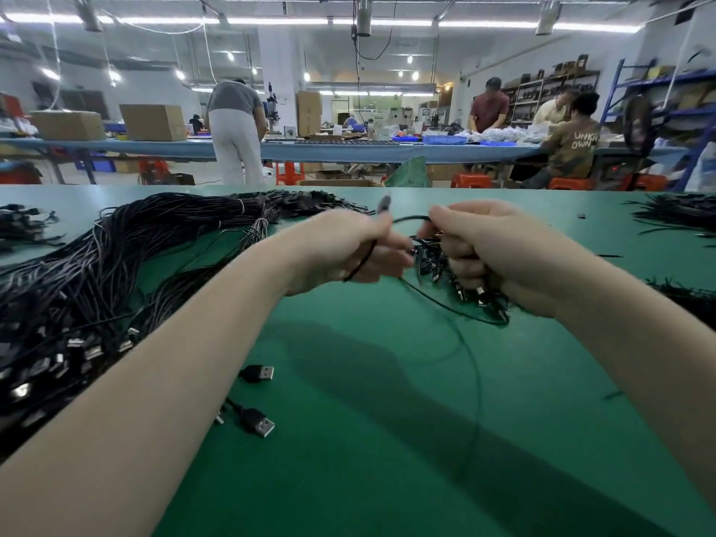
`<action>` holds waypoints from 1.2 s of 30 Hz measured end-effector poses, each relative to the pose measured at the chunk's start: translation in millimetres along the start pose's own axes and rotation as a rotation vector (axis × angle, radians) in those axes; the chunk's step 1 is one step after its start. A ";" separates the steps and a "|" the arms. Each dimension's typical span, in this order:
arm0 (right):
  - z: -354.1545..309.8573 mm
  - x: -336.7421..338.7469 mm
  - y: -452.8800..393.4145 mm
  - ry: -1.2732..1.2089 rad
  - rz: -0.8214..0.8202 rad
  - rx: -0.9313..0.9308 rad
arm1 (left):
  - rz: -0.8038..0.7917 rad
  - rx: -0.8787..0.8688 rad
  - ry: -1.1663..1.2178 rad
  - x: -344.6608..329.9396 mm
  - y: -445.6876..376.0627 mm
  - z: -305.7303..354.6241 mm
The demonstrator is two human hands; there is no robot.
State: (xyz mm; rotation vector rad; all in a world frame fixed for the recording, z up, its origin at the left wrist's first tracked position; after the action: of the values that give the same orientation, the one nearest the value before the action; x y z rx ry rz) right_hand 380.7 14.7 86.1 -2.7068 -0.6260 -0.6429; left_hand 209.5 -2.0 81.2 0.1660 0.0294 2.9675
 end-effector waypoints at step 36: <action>17.0 -6.8 -5.5 0.272 0.218 0.038 | 0.003 -0.053 -0.387 2.6 9.2 7.8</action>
State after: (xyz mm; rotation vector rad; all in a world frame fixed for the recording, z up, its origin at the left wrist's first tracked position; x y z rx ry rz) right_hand 378.6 23.4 69.2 -2.5408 -0.2690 -0.9071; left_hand 206.3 -10.6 89.5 0.7266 -0.0980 2.8800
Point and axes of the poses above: each hand's wrist, its own y-axis away from the middle knuckle, its own x-axis out of the back of the hand, z = x × y, the point moved 2 cm from there along -y, towards the middle knuckle, and after that the axes turned 13 degrees about y, right-handed, at the moved point
